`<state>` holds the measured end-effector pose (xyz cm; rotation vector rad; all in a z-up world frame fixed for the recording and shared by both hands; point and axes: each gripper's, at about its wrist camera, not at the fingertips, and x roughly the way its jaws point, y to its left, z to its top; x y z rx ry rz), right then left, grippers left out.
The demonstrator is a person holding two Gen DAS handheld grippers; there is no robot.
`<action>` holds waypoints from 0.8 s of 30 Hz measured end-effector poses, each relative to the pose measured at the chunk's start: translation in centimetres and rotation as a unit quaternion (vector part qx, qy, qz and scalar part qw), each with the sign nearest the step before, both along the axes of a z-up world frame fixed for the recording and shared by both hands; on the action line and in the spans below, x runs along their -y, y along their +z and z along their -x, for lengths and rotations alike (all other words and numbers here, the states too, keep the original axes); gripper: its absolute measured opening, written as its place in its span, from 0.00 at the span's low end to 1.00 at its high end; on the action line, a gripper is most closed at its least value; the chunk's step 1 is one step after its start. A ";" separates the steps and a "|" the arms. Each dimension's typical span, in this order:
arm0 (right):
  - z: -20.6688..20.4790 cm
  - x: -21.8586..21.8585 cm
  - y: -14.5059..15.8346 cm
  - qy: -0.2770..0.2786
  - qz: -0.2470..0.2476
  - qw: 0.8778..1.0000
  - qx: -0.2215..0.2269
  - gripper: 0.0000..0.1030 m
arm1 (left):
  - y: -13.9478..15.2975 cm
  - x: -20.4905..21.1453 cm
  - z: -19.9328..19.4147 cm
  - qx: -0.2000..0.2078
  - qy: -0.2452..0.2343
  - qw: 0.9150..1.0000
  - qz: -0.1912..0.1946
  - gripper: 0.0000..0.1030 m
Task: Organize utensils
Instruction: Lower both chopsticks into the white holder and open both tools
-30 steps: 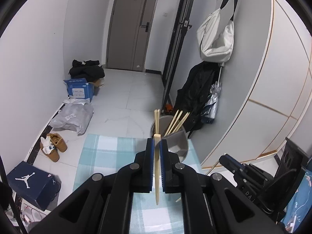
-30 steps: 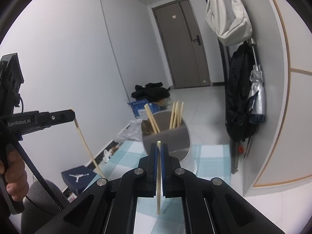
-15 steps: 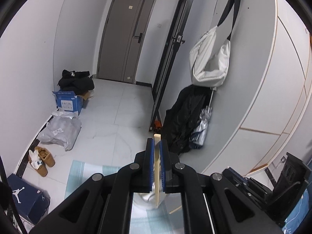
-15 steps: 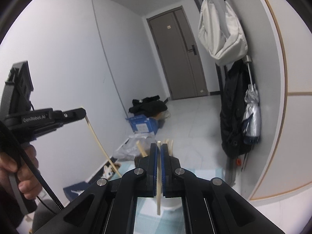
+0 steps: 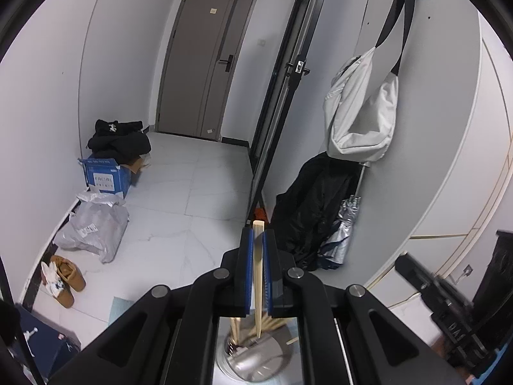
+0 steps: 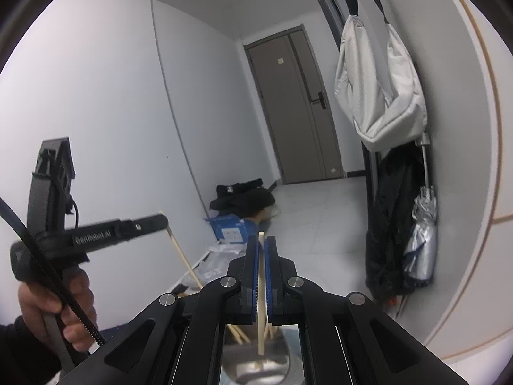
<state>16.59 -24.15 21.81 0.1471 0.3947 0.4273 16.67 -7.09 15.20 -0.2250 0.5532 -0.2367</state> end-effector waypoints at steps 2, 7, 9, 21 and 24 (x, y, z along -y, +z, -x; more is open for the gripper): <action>-0.9 -0.3 0.0 0.001 -0.001 1.000 -0.001 0.03 | -0.4 0.0 -0.6 -0.006 -0.004 1.000 -0.002 0.02; -3.2 -1.5 -0.5 0.011 0.009 1.000 -0.006 0.03 | -1.2 -0.2 -2.2 -0.017 -0.008 1.000 -0.007 0.02; -3.7 -2.0 -0.8 0.016 0.014 1.000 -0.006 0.03 | -1.5 -0.1 -2.7 -0.019 -0.014 1.000 -0.010 0.02; -4.4 -3.8 -3.7 0.054 0.053 0.997 -0.032 0.03 | -3.7 1.4 -3.0 -0.036 -0.048 0.997 -0.047 0.02; -4.4 -3.8 -4.2 0.055 0.059 0.996 -0.039 0.03 | -4.3 1.9 -3.4 -0.054 -0.070 0.994 -0.056 0.02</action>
